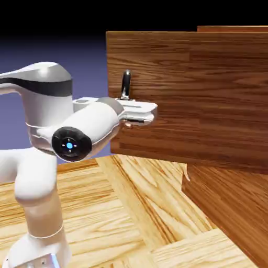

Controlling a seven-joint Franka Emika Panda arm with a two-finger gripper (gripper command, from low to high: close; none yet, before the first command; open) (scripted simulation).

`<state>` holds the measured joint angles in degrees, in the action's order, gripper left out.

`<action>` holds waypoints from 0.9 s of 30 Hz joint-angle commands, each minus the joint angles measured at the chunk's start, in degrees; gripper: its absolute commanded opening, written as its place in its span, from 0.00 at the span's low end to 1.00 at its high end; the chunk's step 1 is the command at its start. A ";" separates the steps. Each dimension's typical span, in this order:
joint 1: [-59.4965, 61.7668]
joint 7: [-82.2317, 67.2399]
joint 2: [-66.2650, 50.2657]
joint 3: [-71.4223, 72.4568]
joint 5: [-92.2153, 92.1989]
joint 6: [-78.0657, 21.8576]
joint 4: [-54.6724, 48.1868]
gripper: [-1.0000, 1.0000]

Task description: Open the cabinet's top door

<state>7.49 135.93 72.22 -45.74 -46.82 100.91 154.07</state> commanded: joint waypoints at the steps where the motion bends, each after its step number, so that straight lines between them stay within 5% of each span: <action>1: -1.06 0.00 -0.74 -2.08 1.60 -2.35 -1.88 0.00; 27: -44.26 7.29 -3.60 -33.59 19.32 -45.14 -55.82 0.00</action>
<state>-36.77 143.22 68.62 -79.33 -27.49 55.83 98.25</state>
